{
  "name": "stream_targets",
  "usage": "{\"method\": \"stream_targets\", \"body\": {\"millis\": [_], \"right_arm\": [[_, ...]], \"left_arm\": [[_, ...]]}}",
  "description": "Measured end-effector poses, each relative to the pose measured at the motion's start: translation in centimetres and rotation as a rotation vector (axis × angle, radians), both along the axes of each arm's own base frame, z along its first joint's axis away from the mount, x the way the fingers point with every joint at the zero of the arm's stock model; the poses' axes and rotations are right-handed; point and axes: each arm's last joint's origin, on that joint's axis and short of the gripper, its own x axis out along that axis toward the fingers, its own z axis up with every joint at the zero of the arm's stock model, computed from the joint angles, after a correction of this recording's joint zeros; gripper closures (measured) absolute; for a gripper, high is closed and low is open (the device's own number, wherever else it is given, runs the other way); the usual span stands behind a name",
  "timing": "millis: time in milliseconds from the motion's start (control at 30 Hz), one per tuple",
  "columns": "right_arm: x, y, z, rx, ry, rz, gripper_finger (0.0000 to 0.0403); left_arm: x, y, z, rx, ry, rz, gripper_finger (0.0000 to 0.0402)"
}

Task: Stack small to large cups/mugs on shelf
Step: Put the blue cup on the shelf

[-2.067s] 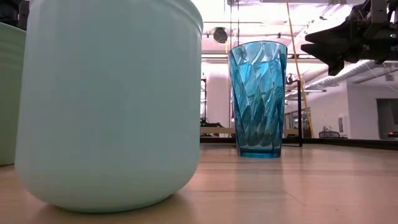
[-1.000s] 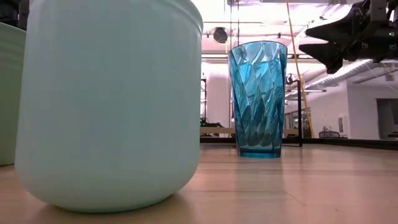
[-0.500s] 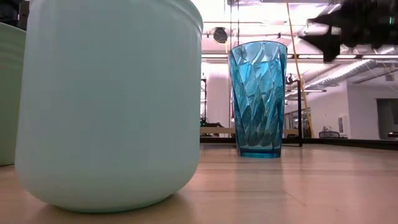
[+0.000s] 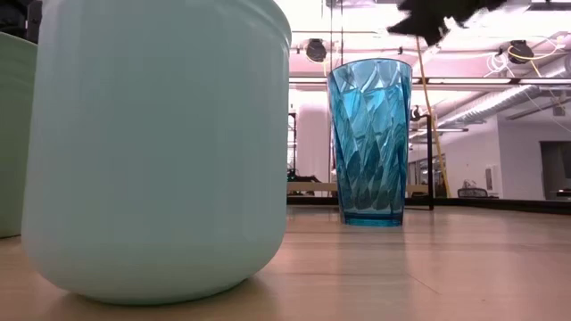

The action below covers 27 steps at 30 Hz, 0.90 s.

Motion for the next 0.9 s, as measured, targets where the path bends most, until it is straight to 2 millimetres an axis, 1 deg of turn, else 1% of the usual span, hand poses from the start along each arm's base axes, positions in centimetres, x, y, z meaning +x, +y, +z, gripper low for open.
{"method": "stream_targets", "body": {"millis": [133, 233, 467, 633, 900], "right_arm": [[1.7, 0.3, 0.9, 0.056, 0.108, 0.031, 0.0163], [2.8, 0.4, 1.0, 0.063, 0.169, 0.029, 0.0163], [5.4, 0.7, 1.0, 0.076, 0.284, 0.098, 0.0163], [6.7, 0.9, 0.1, 0.074, 0.362, 0.12, 0.0163], [7.7, 0.7, -1.5, 0.086, 0.454, 0.106, 0.0163]], "left_arm": [[0.0, 0.0, 0.0, -0.004, 0.0, 0.0, 0.0369], [0.0, 0.0, 0.0, -0.003, 0.001, 0.0, 0.0369], [0.0, 0.0, 0.0, -0.004, 0.0, 0.0, 0.0369], [0.0, 0.0, 0.0, -0.003, 0.001, 0.0, 0.0369], [0.0, 0.0, -0.1, -0.003, 0.008, 0.0, 0.0369]]}}
